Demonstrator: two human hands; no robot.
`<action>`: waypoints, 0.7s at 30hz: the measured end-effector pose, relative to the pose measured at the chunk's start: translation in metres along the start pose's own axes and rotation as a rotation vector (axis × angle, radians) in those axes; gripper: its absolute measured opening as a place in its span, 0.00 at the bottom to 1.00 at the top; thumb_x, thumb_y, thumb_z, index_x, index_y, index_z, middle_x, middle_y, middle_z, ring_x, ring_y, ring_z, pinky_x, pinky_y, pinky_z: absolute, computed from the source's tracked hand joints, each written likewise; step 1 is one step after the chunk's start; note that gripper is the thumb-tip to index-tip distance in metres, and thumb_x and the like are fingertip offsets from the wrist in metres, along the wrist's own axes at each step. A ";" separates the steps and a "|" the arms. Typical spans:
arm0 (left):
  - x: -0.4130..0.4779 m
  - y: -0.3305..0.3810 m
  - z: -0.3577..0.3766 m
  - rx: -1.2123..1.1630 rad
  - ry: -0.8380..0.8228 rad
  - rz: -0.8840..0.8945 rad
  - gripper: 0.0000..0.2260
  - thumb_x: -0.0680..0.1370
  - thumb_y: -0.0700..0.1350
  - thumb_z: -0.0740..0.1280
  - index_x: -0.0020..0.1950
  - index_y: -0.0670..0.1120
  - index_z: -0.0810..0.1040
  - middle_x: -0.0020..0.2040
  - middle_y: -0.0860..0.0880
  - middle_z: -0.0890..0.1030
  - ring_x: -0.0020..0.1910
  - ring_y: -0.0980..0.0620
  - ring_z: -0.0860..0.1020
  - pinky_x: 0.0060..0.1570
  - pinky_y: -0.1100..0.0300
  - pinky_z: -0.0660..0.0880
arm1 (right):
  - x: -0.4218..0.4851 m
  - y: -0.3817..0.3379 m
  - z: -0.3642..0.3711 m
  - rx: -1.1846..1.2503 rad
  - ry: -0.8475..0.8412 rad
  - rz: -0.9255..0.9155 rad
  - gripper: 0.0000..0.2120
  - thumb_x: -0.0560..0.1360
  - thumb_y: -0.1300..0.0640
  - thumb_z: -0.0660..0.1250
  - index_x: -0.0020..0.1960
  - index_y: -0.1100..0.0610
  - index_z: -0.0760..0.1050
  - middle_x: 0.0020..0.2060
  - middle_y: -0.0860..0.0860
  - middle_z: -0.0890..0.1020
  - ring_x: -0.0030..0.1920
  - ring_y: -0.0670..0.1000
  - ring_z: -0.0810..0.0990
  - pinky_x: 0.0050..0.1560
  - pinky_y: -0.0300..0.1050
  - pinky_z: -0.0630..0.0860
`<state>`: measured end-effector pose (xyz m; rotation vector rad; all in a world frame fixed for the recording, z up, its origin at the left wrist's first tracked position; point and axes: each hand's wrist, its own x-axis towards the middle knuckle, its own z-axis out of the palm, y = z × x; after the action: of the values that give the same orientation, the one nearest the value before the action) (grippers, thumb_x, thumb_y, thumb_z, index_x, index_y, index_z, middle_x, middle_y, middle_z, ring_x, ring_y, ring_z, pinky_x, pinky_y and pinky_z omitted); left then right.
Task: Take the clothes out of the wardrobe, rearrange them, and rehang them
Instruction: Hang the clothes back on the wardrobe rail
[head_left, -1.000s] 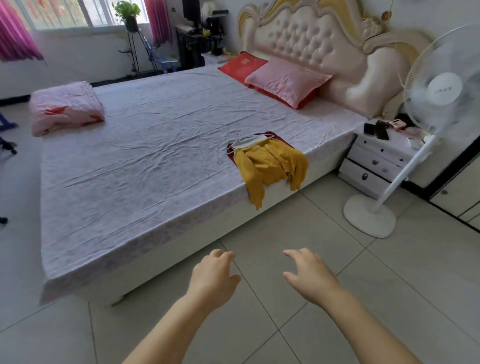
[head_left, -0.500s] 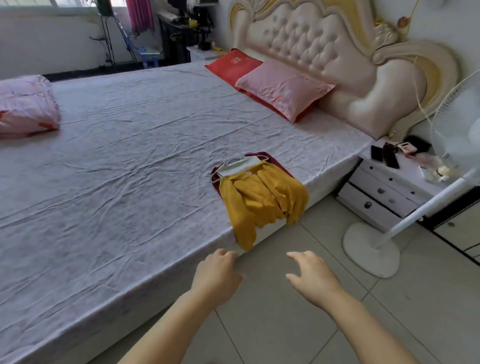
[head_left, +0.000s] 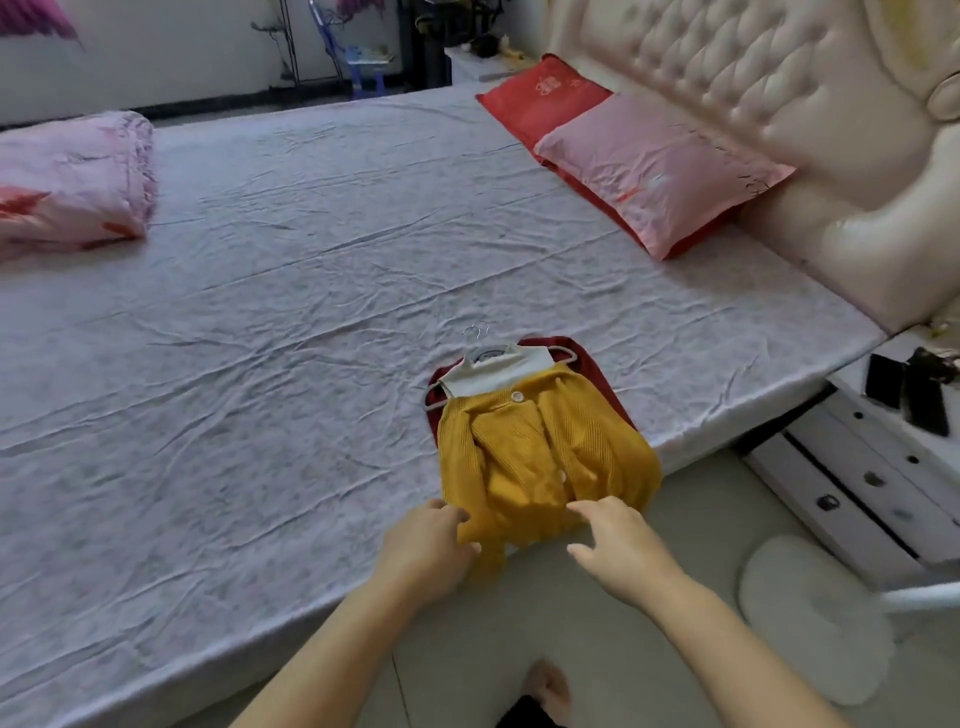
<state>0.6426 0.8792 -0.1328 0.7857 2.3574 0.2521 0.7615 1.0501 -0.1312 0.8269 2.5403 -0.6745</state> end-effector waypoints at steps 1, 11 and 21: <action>0.011 0.007 -0.005 -0.015 0.011 -0.016 0.21 0.78 0.54 0.61 0.70 0.52 0.66 0.70 0.51 0.66 0.66 0.49 0.69 0.62 0.54 0.70 | 0.015 0.004 -0.011 -0.013 -0.007 -0.016 0.24 0.77 0.50 0.63 0.71 0.50 0.64 0.66 0.51 0.69 0.67 0.53 0.68 0.65 0.49 0.69; 0.123 0.021 -0.043 -0.058 -0.021 -0.063 0.20 0.78 0.54 0.61 0.70 0.51 0.67 0.68 0.51 0.68 0.65 0.50 0.69 0.60 0.56 0.69 | 0.148 0.002 -0.062 -0.054 -0.125 -0.079 0.24 0.76 0.50 0.63 0.71 0.50 0.64 0.66 0.51 0.69 0.66 0.52 0.68 0.65 0.49 0.69; 0.224 0.007 -0.077 -0.092 -0.051 -0.078 0.20 0.78 0.54 0.60 0.69 0.51 0.68 0.67 0.52 0.69 0.63 0.50 0.70 0.59 0.56 0.70 | 0.251 -0.013 -0.086 -0.098 -0.206 -0.089 0.23 0.77 0.51 0.63 0.71 0.51 0.65 0.66 0.50 0.69 0.66 0.50 0.68 0.64 0.44 0.69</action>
<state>0.4580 1.0198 -0.1841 0.6472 2.3058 0.3018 0.5467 1.1984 -0.1800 0.5825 2.4130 -0.6229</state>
